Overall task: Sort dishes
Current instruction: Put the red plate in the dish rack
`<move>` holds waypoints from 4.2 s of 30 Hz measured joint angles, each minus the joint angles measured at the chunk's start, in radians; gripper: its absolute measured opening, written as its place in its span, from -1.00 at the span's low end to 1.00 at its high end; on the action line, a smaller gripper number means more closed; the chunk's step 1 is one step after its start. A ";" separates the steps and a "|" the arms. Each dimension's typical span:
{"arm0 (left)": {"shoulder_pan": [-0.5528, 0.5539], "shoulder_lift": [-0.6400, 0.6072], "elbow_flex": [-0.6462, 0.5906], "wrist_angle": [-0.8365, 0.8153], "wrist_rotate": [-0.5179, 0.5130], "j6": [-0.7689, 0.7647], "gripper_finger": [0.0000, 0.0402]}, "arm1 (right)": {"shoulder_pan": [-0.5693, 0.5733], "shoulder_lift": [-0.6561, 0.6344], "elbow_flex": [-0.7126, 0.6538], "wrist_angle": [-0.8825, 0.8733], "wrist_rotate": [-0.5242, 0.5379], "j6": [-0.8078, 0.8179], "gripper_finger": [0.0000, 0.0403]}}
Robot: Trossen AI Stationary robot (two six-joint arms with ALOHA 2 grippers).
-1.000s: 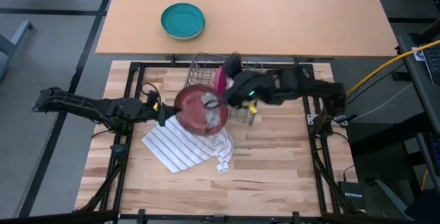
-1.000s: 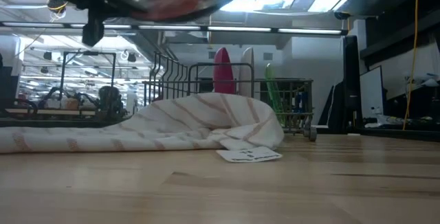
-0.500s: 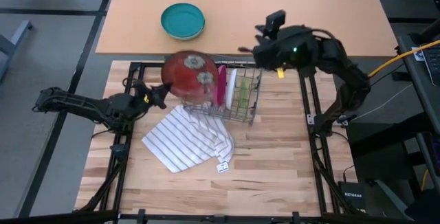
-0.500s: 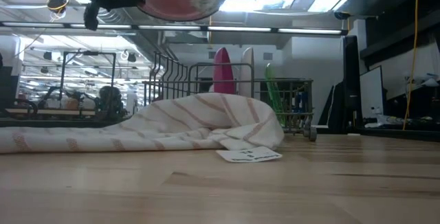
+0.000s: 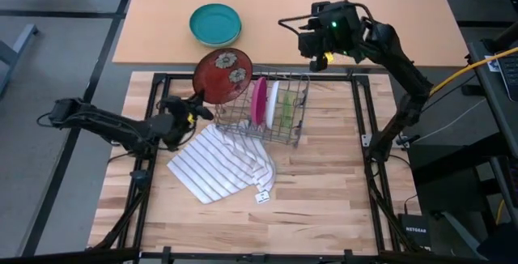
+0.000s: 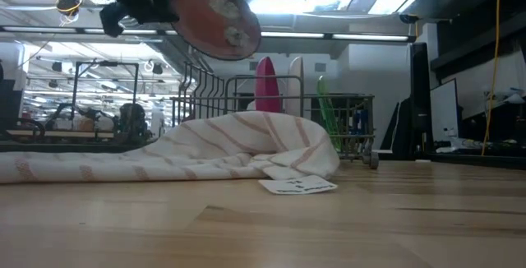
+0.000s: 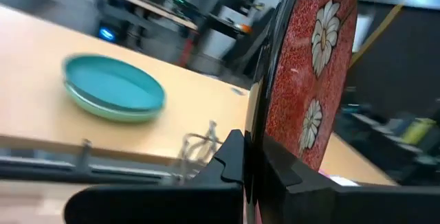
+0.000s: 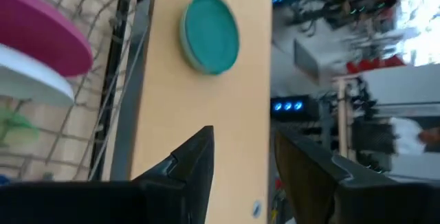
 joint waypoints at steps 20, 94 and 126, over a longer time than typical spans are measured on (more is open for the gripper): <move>0.073 0.551 0.502 -0.001 -0.238 0.391 -1.00 | -0.277 0.001 -0.522 0.145 -0.227 -0.034 -0.23; 0.006 0.564 0.501 -0.545 -0.147 0.045 -0.77 | -0.229 0.205 -0.683 0.984 -0.984 -0.197 -0.79; -0.105 0.559 0.504 -0.540 -0.104 0.165 -0.61 | -0.223 0.205 -0.590 0.747 -1.001 -0.335 -0.84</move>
